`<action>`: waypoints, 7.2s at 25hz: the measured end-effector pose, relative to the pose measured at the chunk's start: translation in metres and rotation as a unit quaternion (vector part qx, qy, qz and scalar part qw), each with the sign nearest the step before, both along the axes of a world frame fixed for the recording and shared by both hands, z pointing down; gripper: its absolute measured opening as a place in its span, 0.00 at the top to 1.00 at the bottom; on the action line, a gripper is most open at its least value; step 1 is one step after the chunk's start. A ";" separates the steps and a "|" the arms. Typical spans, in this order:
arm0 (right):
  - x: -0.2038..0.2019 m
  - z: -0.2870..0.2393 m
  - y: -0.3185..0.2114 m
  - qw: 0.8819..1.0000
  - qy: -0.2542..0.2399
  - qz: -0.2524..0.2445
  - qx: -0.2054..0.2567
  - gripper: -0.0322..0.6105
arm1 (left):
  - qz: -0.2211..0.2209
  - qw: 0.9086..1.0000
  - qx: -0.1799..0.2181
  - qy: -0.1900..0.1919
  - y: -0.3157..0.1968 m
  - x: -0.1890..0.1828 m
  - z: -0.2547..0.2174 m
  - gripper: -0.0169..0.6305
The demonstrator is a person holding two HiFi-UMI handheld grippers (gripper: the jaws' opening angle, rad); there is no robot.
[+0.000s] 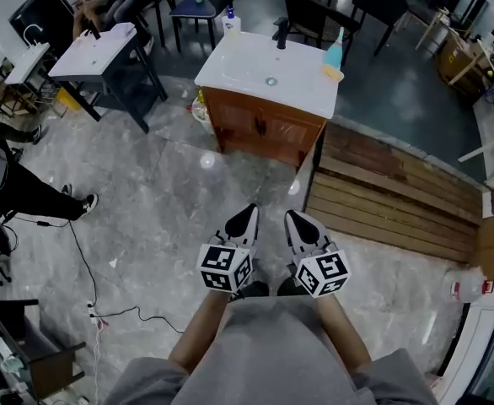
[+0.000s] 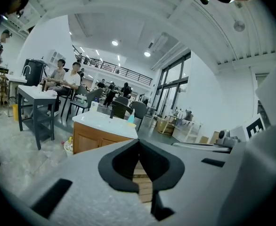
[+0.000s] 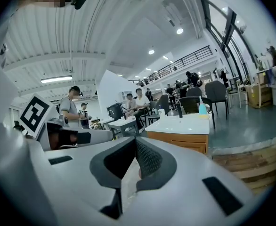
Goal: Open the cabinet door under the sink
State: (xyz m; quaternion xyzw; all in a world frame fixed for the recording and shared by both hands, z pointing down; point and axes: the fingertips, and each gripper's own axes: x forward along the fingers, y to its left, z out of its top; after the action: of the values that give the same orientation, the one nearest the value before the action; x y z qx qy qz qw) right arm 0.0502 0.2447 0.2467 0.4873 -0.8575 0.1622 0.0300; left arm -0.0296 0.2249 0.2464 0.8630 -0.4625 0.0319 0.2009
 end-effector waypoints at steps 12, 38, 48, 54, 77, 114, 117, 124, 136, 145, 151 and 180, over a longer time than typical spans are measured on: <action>0.009 0.023 -0.050 1.000 0.011 0.014 -0.016 0.93 | 0.018 0.999 -0.008 -0.032 -0.051 0.007 0.028 0.96; 0.067 0.093 -0.274 0.994 -0.014 -0.037 -0.097 0.93 | 0.004 0.993 -0.073 -0.096 -0.268 0.061 0.107 0.96; 0.054 0.135 -0.326 0.992 -0.027 -0.045 -0.116 0.93 | 0.013 0.990 -0.081 -0.111 -0.313 0.052 0.142 0.96; 0.040 0.157 -0.356 0.993 -0.020 -0.036 -0.110 0.93 | 0.032 0.989 -0.083 -0.116 -0.338 0.046 0.163 0.96; 0.005 0.291 -0.416 0.990 -0.026 0.016 -0.141 0.93 | 0.118 0.978 -0.061 -0.163 -0.407 0.027 0.298 0.96; 0.020 0.411 -0.415 0.978 -0.056 0.064 -0.191 0.93 | 0.334 0.853 0.028 -0.400 -0.473 0.049 0.489 0.80; 0.022 0.416 -0.413 0.977 -0.055 0.066 -0.194 0.93 | 0.346 0.838 0.044 -0.419 -0.475 0.054 0.490 0.80; 0.028 0.427 -0.408 0.975 -0.059 0.072 -0.202 0.93 | 0.335 0.833 0.061 -0.436 -0.483 0.054 0.489 0.87; 0.021 0.436 -0.406 0.975 -0.061 0.075 -0.200 0.93 | 0.370 0.798 0.096 -0.467 -0.477 0.050 0.492 0.90; 0.003 0.443 -0.398 0.972 -0.074 0.097 -0.200 0.93 | 0.409 0.771 0.101 -0.477 -0.456 0.036 0.491 0.91; -0.015 0.444 -0.380 0.969 -0.080 0.119 -0.201 0.93 | 0.441 0.746 0.121 -0.484 -0.435 0.023 0.493 0.91; -0.050 0.455 -0.394 0.961 -0.108 0.145 -0.208 0.93 | 0.516 0.667 0.174 -0.509 -0.411 0.002 0.495 0.92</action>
State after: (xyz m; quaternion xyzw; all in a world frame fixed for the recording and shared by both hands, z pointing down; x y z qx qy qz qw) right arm 0.0001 -0.1491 0.7019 0.5693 -0.7232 0.3908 0.0139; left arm -0.0276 -0.1858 0.7416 0.8327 0.0296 0.4839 -0.2676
